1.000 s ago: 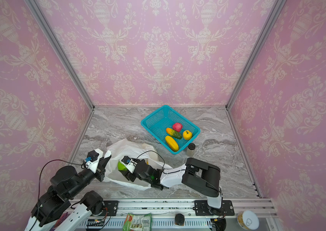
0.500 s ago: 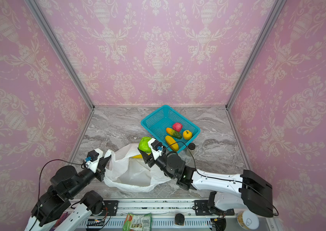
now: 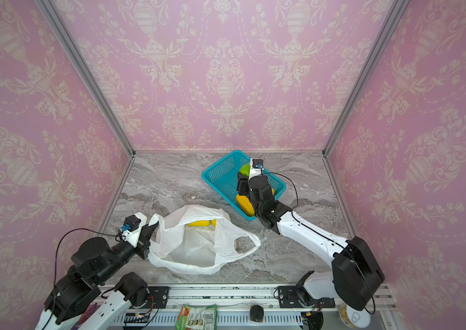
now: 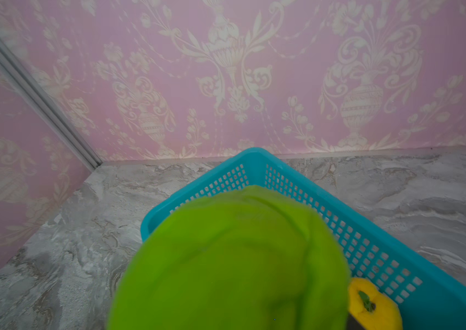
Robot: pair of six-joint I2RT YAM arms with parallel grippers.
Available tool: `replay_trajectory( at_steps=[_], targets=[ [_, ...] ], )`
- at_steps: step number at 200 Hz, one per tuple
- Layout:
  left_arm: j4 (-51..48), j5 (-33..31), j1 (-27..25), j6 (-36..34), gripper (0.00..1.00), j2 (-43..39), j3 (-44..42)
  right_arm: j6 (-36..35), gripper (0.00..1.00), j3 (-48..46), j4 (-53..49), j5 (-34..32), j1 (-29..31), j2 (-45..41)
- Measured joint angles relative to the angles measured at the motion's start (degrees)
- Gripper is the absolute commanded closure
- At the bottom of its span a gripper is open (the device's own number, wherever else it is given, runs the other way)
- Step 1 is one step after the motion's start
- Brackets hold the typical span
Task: Untie the knot of the plastic bag and take out the fruit
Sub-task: 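Carry the green fruit to the teal basket with the right gripper and release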
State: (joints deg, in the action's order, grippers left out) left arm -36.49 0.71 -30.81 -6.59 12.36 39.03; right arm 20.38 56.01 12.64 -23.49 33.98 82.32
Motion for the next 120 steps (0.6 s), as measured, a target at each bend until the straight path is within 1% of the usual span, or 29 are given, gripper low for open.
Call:
replay_trajectory(
  at_steps=[15,30,48,57,81,89,100,120],
  targets=[
    [0.0,0.0,0.0,0.0,1.0,-0.3,0.0,2.0,0.66,6.3,-6.4,0.8,-2.1,6.9],
    [0.0,0.0,0.0,0.0,1.0,-0.4,0.0,3.4,0.68,13.1,-12.5,1.4,-3.5,13.8],
    [0.0,0.0,0.0,0.0,1.0,-0.4,-0.1,4.4,0.67,19.5,-18.3,1.9,-4.7,20.9],
    [0.0,0.0,0.0,0.0,1.0,-0.4,-0.1,4.8,0.65,21.0,-20.1,2.1,-5.0,23.2],
    [0.0,0.0,0.0,0.0,1.0,-0.4,-0.1,5.2,0.63,23.1,-23.8,2.1,-5.3,27.1],
    [0.0,0.0,0.0,0.0,1.0,-0.4,-0.1,5.2,0.62,23.9,-24.9,2.1,-5.3,28.2],
    [0.0,0.0,0.0,0.0,1.0,-0.4,-0.1,5.2,0.58,25.2,-26.1,2.1,-5.4,29.6],
    [0.0,0.0,0.3,0.0,1.0,-0.4,-0.2,5.2,0.45,26.5,-27.1,2.1,-5.4,30.6]
  ],
)
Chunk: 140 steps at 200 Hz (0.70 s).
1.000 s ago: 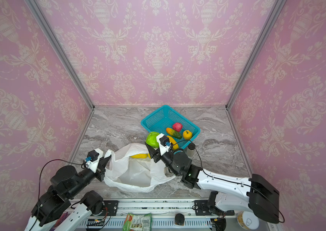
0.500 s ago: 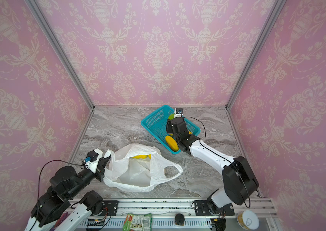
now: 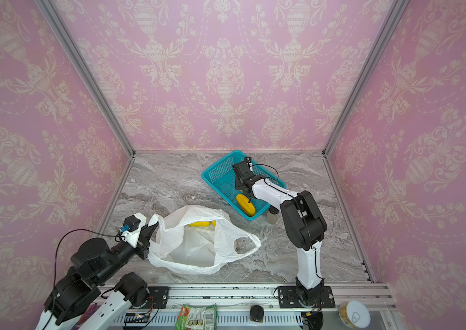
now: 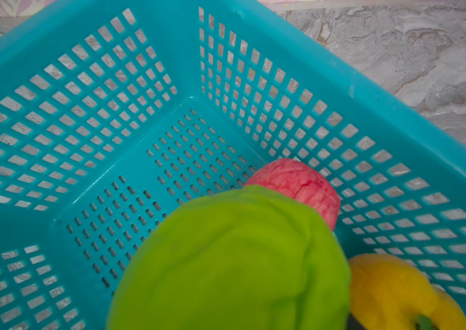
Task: Untie the knot of the plastic bag and take out the fruit
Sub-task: 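Carry the green fruit to the teal basket with the right gripper and release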
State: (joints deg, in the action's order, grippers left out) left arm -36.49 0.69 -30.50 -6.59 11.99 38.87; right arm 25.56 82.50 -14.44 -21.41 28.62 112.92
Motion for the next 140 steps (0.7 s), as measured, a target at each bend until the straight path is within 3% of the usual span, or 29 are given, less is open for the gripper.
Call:
replay_trajectory(
  at_steps=[21,46,79,107,140],
  targets=[
    [0.0,0.0,0.0,0.0,1.0,0.0,0.0,0.0,0.43,0.5,-0.1,-0.1,-0.2,0.3],
    [0.0,0.0,0.1,0.0,1.0,0.0,0.0,0.5,0.22,0.2,-0.7,0.0,-0.6,0.3],
    [0.0,0.0,0.1,0.0,1.0,0.0,0.0,1.4,0.07,-2.5,0.1,0.0,-0.9,-1.0],
    [0.0,0.0,0.1,0.0,1.0,0.0,0.0,1.5,0.0,-6.9,1.3,0.7,-1.0,-5.7],
    [0.0,0.0,0.1,0.0,1.0,0.0,0.0,1.5,0.0,-13.4,4.6,1.4,-1.0,-16.0]
  ],
)
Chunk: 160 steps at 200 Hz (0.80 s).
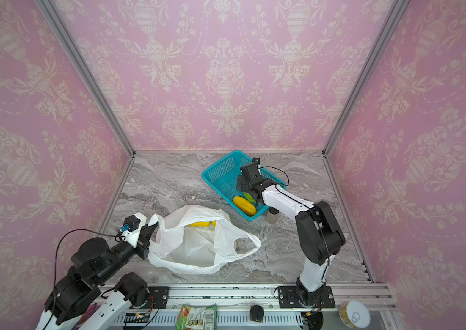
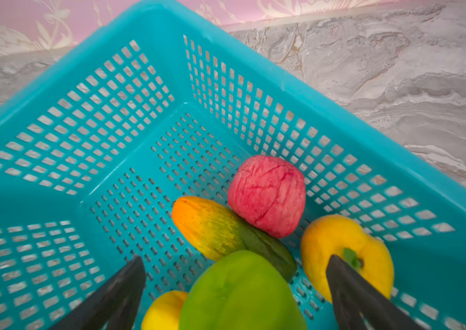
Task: Untie the knot of the plastic bag and take out the fruit
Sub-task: 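Carry the green fruit to the teal basket with the right gripper and release, then move the right gripper back to the bag mouth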
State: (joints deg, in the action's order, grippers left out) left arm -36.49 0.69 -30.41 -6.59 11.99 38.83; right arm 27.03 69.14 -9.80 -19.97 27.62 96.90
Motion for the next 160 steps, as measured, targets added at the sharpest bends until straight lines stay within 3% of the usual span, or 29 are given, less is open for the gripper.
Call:
replay_trajectory(
  at_steps=[56,96,128,160],
  targets=[
    [0.0,0.0,0.3,0.0,1.0,0.0,0.0,-1.9,0.23,-17.4,11.5,2.4,1.4,-21.5],
    [0.0,0.0,0.3,0.0,1.0,0.0,0.0,-10.9,0.29,-24.2,21.0,5.3,13.0,-33.3],
    [0.0,0.0,0.3,0.0,1.0,0.0,0.0,-19.7,0.33,-25.8,27.7,9.2,23.8,-33.8],
    [0.0,0.0,0.3,0.0,1.0,0.0,0.0,-27.1,0.42,-25.7,31.7,11.7,32.1,-27.1]
  ],
)
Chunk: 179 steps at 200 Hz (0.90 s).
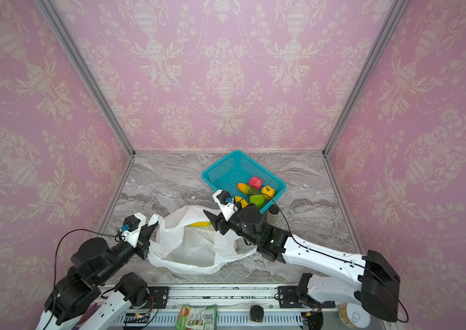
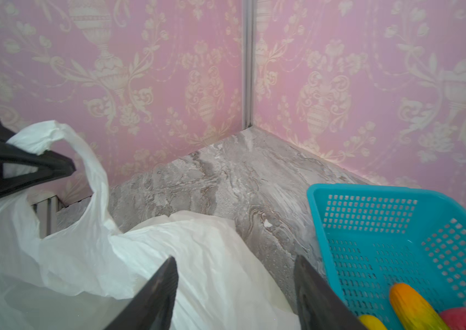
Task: Untie the knot of the plastic bag and take out the fruit
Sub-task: 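Move the right gripper back to the bag mouth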
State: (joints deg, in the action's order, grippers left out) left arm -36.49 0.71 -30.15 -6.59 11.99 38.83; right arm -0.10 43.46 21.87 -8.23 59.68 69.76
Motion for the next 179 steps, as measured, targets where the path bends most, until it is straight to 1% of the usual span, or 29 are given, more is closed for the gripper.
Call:
replay_trajectory(
  at_steps=[29,45,70,76,83,95,105,124,139,161,179],
  targets=[
    [0.0,0.0,0.0,0.0,1.0,0.0,0.0,-4.3,0.5,1.5,0.1,-0.3,4.3,8.8],
    [0.0,0.0,0.0,0.0,1.0,0.0,0.0,-5.6,0.58,3.9,-0.7,-0.9,5.9,14.2],
    [0.0,0.0,0.0,0.0,1.0,0.0,0.0,-7.7,0.58,8.9,-2.1,-4.4,8.5,21.7],
    [0.0,0.0,0.0,0.0,1.0,0.0,0.0,-8.5,0.56,9.7,-2.1,-5.9,9.4,22.9],
    [0.0,0.0,0.0,0.0,1.0,0.0,0.0,-9.4,0.51,10.3,-2.1,-7.6,10.5,24.2],
    [0.0,0.0,0.0,0.0,1.0,0.0,0.0,-11.1,0.37,10.5,-2.1,-10.4,12.5,25.3],
    [0.0,-0.2,0.0,0.0,1.0,0.0,0.0,-12.2,0.32,10.5,-2.1,-12.0,13.9,25.7],
    [0.0,-2.3,0.0,0.2,1.0,0.9,0.2,-12.7,0.31,10.6,-1.8,-14.4,14.4,25.6],
    [-0.2,-4.2,0.0,1.6,1.0,4.7,2.0,-12.5,0.3,10.9,-1.7,-15.8,13.0,25.0],
    [0.3,-6.8,0.1,6.7,1.0,12.4,7.6,-11.9,0.27,11.2,-1.9,-16.6,10.9,22.3],
    [3.7,-7.5,0.1,12.4,1.0,15.6,9.6,-11.3,0.24,11.2,-2.1,-16.9,10.4,18.7]
  ],
)
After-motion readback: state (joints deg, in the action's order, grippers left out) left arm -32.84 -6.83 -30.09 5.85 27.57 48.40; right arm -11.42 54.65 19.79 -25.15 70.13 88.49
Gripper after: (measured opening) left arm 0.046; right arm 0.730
